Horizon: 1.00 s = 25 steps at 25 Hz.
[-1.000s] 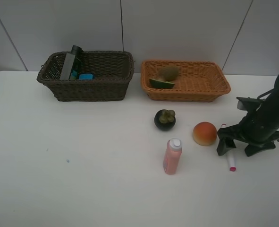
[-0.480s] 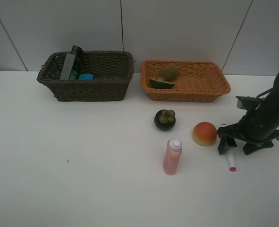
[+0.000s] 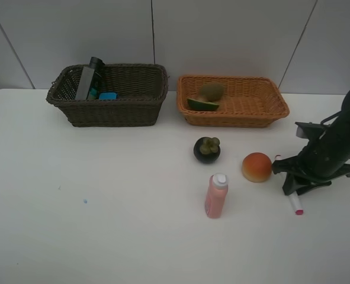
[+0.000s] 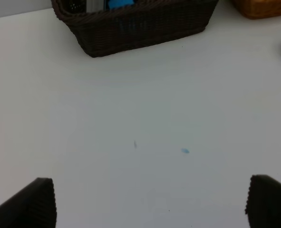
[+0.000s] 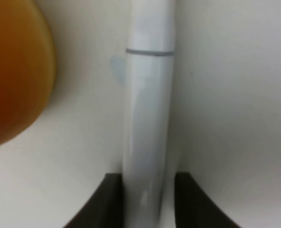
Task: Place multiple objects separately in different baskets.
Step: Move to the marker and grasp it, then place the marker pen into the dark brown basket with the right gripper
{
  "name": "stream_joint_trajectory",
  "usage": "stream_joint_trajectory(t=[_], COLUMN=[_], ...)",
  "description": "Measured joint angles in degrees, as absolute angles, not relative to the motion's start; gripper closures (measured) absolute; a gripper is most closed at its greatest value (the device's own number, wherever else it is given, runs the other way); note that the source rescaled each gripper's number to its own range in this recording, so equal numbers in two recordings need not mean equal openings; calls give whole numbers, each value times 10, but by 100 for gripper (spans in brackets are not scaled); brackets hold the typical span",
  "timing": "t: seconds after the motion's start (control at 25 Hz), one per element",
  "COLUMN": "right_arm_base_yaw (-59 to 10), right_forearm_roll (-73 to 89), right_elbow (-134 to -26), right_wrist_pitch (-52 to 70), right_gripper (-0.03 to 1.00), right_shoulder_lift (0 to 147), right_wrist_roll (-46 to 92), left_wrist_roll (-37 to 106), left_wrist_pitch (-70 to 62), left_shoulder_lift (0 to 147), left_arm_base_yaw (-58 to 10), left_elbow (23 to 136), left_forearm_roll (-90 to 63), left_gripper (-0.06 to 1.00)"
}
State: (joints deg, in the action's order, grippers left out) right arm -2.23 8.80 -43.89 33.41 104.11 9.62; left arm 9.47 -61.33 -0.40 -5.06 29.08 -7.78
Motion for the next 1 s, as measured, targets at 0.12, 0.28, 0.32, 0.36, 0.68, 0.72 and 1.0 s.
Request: stream_joint_trajectory(t=[0.12, 0.28, 0.32, 0.36, 0.68, 0.72, 1.0], right_arm_base_yaw=[-22, -22, -22, -22, -22, -22, -22], right_forearm_roll=[88, 89, 90, 90, 89, 89, 79], right_elbow=[-439, -440, -441, -445, -493, -499, -579], right_wrist_pitch=[339, 343, 347, 354, 411, 417, 431], right_gripper=[96, 97, 97, 97, 97, 97, 97], right_shoulder_lift=[1042, 1042, 1042, 1042, 983, 976, 969], right_wrist_roll=[96, 96, 96, 96, 95, 95, 95], left_wrist_roll=[95, 95, 95, 95, 95, 95, 95], left_wrist_pitch=[-613, -613, -613, -613, -613, -613, -613], left_shoulder_lift=[-4, -4, -4, -4, -4, -4, -4], left_arm_base_yaw=[-51, -51, -51, -51, -51, -51, -51], left_elbow=[291, 291, 291, 291, 291, 291, 291], left_forearm_roll=[-78, -78, -78, -78, -78, -78, -78], left_gripper=[-6, -6, -6, -6, -6, -6, -6])
